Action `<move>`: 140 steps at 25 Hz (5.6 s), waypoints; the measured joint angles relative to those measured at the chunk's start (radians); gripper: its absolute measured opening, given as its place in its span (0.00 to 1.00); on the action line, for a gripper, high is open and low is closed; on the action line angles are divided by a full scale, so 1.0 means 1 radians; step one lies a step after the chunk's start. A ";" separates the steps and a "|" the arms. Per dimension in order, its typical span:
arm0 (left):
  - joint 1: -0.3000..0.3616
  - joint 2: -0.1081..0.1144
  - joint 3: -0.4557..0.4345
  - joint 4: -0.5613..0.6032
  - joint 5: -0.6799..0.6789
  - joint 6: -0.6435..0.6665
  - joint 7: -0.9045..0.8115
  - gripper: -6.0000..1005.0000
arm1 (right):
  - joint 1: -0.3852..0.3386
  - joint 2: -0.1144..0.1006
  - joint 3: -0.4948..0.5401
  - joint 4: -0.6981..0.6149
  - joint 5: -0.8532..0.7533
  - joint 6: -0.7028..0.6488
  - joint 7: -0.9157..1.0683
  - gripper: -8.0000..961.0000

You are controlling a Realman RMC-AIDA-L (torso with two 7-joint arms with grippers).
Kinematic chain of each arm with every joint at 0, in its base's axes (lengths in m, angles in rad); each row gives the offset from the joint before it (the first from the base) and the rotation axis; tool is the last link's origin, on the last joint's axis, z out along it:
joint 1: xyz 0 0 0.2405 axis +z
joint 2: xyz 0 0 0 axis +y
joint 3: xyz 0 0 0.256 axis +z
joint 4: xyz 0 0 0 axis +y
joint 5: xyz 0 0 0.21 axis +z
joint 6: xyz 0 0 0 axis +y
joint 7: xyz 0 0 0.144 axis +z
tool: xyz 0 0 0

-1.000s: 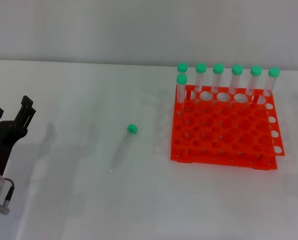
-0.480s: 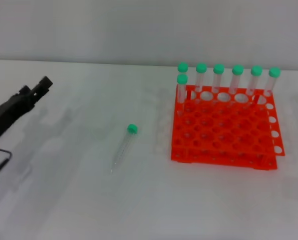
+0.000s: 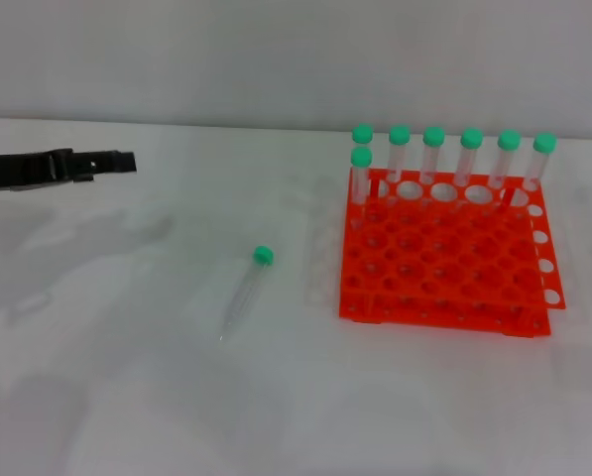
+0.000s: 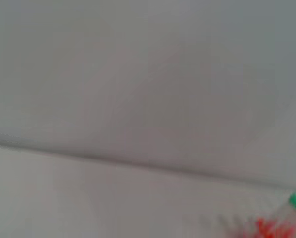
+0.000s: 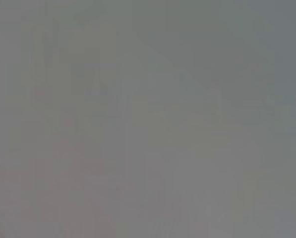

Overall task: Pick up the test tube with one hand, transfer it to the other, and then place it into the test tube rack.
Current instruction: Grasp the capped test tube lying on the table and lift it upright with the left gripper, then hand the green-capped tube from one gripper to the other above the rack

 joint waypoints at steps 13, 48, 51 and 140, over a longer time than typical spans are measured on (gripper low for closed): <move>-0.331 -0.035 0.000 0.054 0.664 -0.030 -0.259 0.89 | 0.014 -0.001 0.000 -0.005 0.000 0.000 0.000 0.88; -0.482 -0.156 -0.002 0.410 1.139 -0.326 -0.651 0.86 | 0.016 -0.006 0.009 -0.044 0.005 -0.008 0.000 0.88; -0.477 -0.157 -0.002 0.420 1.147 -0.340 -0.659 0.77 | 0.019 -0.005 0.009 -0.044 0.003 -0.006 0.000 0.88; 0.139 -0.179 -0.008 0.976 -0.369 -0.346 1.466 0.20 | 0.035 -0.049 -0.324 -0.556 -0.763 0.462 1.044 0.84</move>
